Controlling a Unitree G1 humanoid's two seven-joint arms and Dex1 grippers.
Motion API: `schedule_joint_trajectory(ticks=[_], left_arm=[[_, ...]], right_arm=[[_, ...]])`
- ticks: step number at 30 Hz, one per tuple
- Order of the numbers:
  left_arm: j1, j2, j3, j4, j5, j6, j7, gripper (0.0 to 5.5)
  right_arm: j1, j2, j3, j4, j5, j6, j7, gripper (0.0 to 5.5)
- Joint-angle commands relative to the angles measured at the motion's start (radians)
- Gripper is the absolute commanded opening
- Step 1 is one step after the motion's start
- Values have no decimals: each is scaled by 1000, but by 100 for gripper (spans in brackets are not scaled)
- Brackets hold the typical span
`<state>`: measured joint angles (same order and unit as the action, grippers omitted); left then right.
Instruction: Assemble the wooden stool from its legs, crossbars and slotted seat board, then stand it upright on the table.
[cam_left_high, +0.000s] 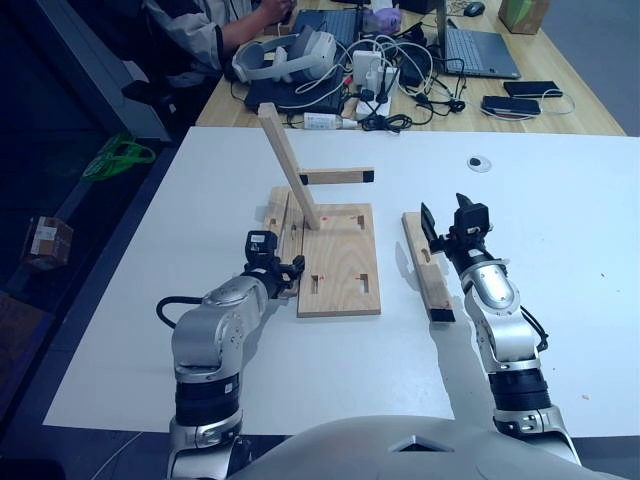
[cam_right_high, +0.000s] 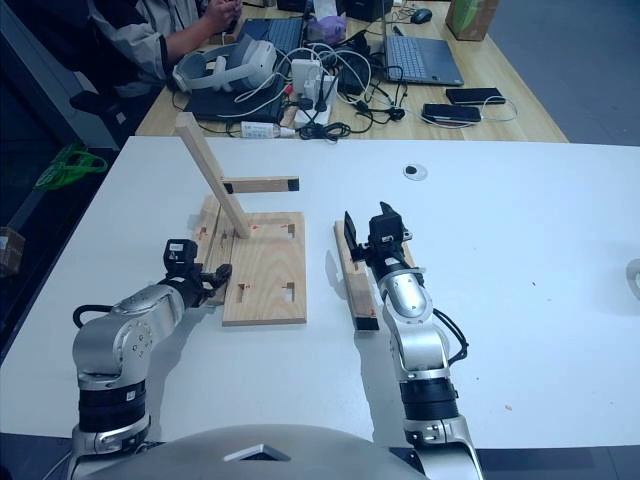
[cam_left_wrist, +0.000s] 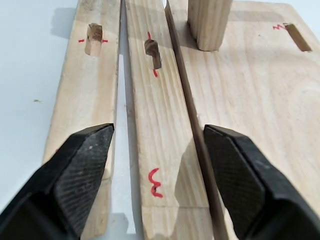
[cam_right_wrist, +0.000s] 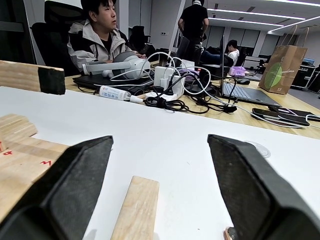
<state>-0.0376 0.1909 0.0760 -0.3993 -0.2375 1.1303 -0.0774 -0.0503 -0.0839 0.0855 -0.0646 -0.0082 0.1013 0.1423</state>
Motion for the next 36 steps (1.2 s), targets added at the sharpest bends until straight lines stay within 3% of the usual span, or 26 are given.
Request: schedule_joint_trajectory(ticks=[1, 28, 31, 36], left_arm=[[41, 21, -27, 46, 28, 30, 6, 335], [-17, 38, -100, 19, 64, 15, -19, 335], [-9, 47, -115, 30, 75, 32, -20, 377], [1, 50, -118, 36, 86, 35, -15, 360]], right_arm=[[-10, 3, -4, 3, 0, 11, -5, 349], [-23, -8, -3, 12, -7, 6, -3, 349], [-22, -8, -3, 13, -9, 5, -5, 349], [-23, -6, -2, 14, -12, 6, -5, 349]])
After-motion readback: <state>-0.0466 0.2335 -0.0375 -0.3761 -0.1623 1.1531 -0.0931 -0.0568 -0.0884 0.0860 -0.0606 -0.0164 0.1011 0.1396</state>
